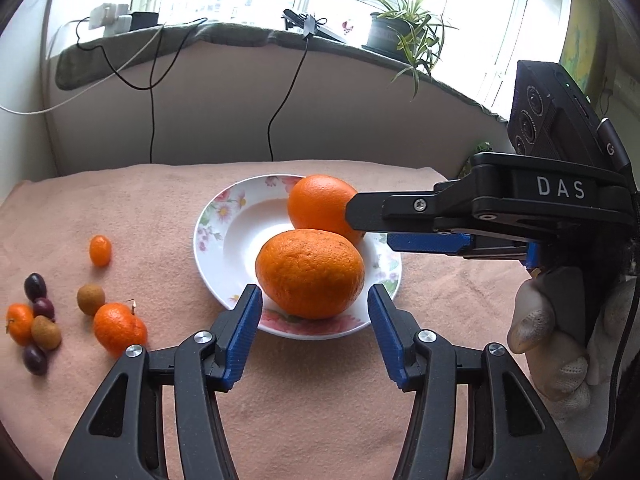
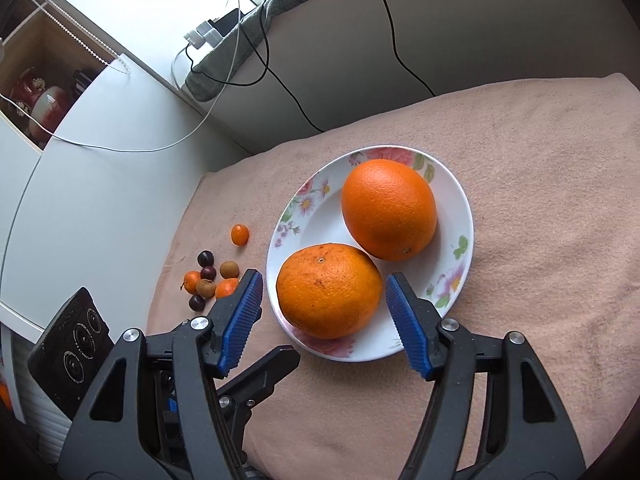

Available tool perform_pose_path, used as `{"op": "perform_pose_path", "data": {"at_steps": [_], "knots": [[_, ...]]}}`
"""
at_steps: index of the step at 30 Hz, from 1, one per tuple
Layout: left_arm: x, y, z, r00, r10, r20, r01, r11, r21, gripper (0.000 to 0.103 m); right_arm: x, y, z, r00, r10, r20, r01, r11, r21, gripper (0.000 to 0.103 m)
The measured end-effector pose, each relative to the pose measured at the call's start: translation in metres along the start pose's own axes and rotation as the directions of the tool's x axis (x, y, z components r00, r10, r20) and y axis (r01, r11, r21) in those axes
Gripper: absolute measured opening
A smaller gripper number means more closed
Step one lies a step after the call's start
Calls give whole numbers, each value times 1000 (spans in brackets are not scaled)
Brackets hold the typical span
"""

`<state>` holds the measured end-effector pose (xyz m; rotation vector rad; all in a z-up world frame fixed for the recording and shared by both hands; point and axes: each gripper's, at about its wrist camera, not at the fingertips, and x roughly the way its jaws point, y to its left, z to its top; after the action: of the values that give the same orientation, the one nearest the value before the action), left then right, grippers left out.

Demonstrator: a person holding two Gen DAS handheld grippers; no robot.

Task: Organize fruits
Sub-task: 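Set the second orange beside the first and open the right gripper, then move the right gripper toward the tangerine near the kiwis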

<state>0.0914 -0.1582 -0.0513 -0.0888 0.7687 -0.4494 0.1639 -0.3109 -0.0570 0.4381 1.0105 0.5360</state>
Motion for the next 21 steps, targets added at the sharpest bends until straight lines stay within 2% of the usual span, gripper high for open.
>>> {"op": "perform_pose_path", "data": {"at_steps": [5,8,11,13,17,21], "knots": [[-15,5,-7,1000,12,8,-12,1000,3,55,-7,9,-5,999,-7,45,8,1000,-26,67],[-23,10,-9,999,39,20,-39,999,8,55,-9,15,-8,997,-18,72,21,999,-42,81],[-31,16,-11,998,58,28,-59,998,3,63,-9,23,-11,996,-26,84,32,997,-68,81],[-37,21,-13,996,79,35,-79,997,6,71,-9,29,-14,995,-42,90,50,995,-92,81],[-48,36,-18,993,108,38,-108,994,-17,73,-9,45,-22,992,-63,109,79,985,-151,87],[-60,54,-24,988,151,44,-149,988,-40,75,-9,59,-30,990,-64,125,88,978,-191,88]]}}
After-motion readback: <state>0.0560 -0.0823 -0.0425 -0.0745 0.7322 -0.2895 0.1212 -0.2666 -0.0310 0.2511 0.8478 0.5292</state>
